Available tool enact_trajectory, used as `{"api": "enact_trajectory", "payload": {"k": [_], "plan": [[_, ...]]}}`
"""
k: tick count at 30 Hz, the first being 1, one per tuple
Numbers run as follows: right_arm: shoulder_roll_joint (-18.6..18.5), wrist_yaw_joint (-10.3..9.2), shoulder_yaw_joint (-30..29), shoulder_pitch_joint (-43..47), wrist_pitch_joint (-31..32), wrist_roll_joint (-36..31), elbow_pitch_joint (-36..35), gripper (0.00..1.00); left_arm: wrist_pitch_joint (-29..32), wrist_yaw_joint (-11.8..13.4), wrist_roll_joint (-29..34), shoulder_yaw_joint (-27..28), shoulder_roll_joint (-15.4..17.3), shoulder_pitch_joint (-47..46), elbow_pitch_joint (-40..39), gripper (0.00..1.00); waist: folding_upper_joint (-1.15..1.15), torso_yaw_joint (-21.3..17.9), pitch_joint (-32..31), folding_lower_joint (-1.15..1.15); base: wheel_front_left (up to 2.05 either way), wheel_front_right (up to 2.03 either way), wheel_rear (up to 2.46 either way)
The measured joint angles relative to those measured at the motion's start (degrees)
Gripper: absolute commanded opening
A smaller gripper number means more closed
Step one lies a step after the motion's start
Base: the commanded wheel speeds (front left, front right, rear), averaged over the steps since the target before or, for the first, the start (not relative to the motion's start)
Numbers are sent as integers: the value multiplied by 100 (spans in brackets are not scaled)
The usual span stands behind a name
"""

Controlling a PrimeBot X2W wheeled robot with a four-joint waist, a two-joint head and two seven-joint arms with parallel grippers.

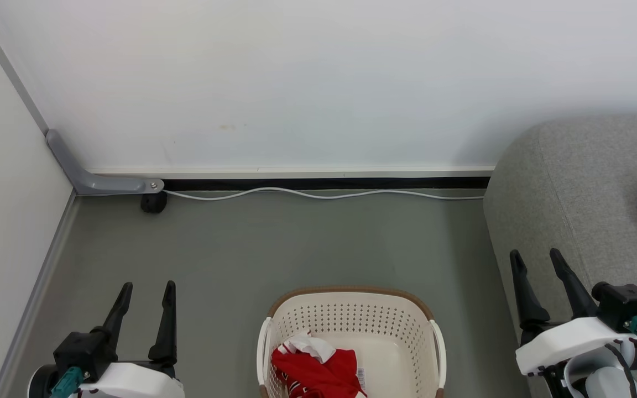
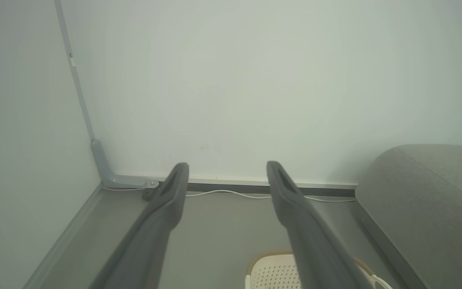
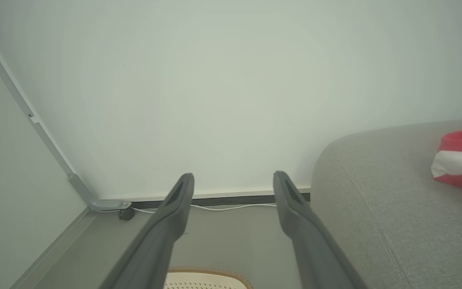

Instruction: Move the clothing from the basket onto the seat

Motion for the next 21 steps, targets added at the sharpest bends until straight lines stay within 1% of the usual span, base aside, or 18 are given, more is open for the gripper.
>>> {"api": "enact_trajectory", "payload": {"k": [14,21], "plan": [[43,0,55,12,0,-1,13,100,1,0,-3,-169,-8,1,8,100,0,-39,-2,0,0,0,0],[40,0,98,-24,0,-1,-55,100,1,0,-15,-296,-9,1,53,100,0,-55,204,0,0,0,0]]}}
